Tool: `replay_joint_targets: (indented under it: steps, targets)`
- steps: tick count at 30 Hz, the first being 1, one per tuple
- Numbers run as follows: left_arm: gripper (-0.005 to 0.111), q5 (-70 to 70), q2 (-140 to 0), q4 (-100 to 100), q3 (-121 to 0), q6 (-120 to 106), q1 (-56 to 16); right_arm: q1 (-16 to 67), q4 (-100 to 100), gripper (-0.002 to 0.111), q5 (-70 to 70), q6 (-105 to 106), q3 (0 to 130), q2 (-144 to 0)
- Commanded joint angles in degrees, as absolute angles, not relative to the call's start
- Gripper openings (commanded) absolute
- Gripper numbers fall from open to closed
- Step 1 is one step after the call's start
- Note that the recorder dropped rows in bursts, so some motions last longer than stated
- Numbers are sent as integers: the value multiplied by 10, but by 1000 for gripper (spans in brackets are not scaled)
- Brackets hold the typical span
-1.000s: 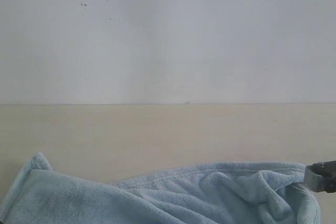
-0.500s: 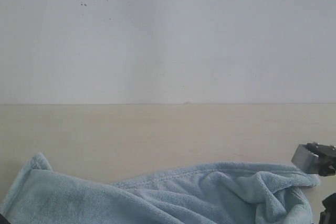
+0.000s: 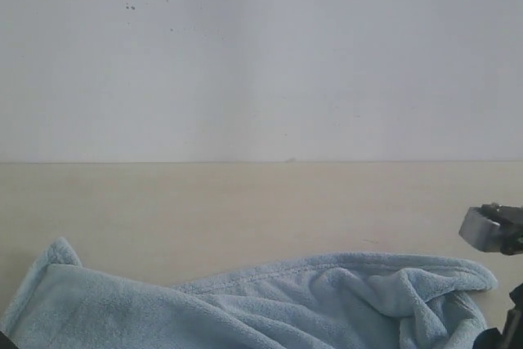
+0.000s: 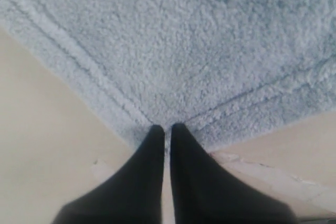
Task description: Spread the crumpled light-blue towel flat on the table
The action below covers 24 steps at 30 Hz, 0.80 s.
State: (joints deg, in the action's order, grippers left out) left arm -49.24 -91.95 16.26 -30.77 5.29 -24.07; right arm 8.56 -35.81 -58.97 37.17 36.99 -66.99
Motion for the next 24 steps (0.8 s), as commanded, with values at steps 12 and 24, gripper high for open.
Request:
replay_joint_targets:
  steps: [12, 24]
  targets:
    - [4, -484, -914, 156, -307, 55, -241, 86, -174, 2, -415, 241, 373, -784]
    - [4, -481, -914, 158, -307, 55, -241, 86, -184, 2, -414, 246, 373, -881]
